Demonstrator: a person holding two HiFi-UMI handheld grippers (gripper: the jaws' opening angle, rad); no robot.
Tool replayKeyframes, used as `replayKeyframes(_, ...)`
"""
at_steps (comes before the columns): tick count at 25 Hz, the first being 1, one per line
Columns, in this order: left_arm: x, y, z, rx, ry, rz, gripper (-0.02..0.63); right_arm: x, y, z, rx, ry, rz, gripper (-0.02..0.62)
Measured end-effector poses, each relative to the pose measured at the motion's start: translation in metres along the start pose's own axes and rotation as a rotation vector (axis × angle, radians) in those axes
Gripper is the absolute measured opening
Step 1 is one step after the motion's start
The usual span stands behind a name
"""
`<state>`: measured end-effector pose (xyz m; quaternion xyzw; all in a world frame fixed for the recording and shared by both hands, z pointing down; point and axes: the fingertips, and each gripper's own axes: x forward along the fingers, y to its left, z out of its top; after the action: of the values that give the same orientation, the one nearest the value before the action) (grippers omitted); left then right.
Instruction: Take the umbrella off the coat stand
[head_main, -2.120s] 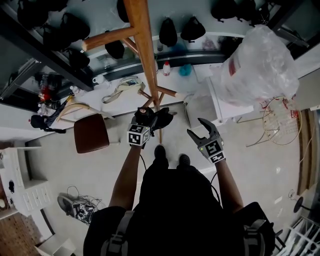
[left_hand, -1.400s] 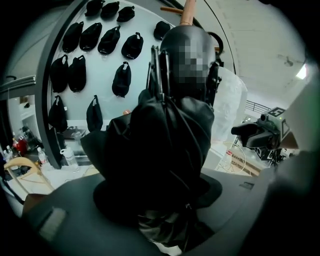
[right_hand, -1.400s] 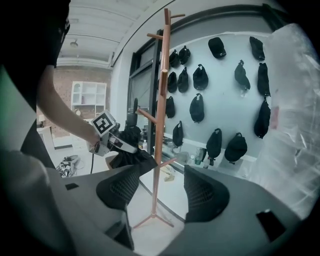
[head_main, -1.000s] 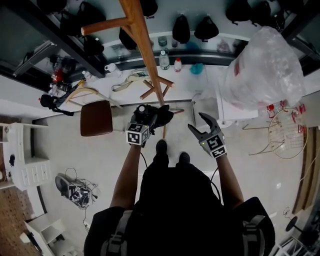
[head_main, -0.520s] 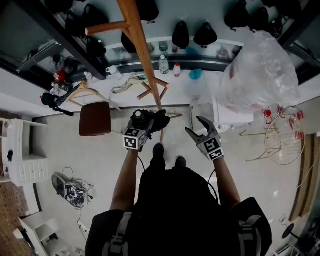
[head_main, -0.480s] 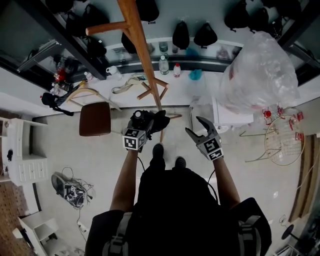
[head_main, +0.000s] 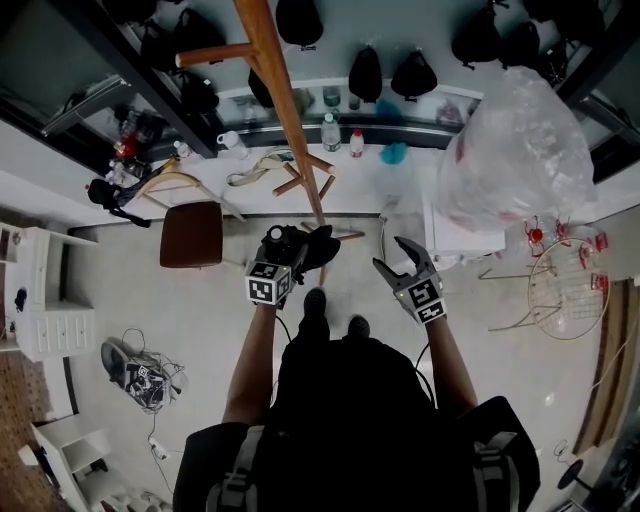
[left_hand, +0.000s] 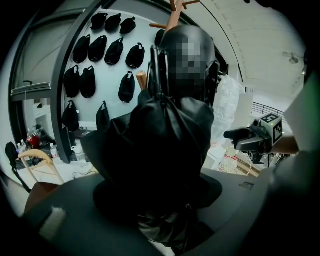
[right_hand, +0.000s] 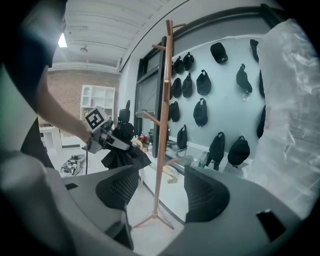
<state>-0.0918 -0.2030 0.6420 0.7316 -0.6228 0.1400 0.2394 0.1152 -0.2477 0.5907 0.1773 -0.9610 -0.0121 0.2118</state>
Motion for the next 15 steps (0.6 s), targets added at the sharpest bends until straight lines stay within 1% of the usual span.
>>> replayKeyframes(4,-0.007,-0.009,0.008,0.004,-0.019,0.001,0.249,0.0,-0.001,-0.001,0.003,-0.006,0.009,0.278)
replayKeyframes(7,-0.01,-0.011,0.008,0.015,-0.021,0.014,0.249,0.0,-0.002,-0.002,0.005,-0.016,0.016,0.278)
replayKeyframes(12,-0.018,-0.019,0.009,0.062,-0.018,0.028,0.25,-0.003,0.0,-0.003,0.0,-0.019,0.03,0.278)
replayKeyframes(15,-0.025,-0.023,0.01,0.05,-0.017,0.03,0.25,-0.004,0.0,-0.004,-0.006,-0.015,0.034,0.276)
